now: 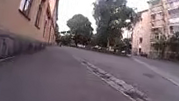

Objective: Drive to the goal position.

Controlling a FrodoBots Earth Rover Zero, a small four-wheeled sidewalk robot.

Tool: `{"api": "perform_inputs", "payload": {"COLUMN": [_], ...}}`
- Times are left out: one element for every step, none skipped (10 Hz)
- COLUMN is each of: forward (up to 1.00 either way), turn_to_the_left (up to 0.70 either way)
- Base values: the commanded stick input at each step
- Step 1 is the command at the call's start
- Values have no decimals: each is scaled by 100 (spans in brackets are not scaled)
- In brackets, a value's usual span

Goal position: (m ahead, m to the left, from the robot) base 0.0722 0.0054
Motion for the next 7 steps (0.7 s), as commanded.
{"api": "perform_inputs", "payload": {"forward": [50,50,11,0,0,0,0], "turn_to_the_left": [-1,-1,0,0,0,0,0]}}
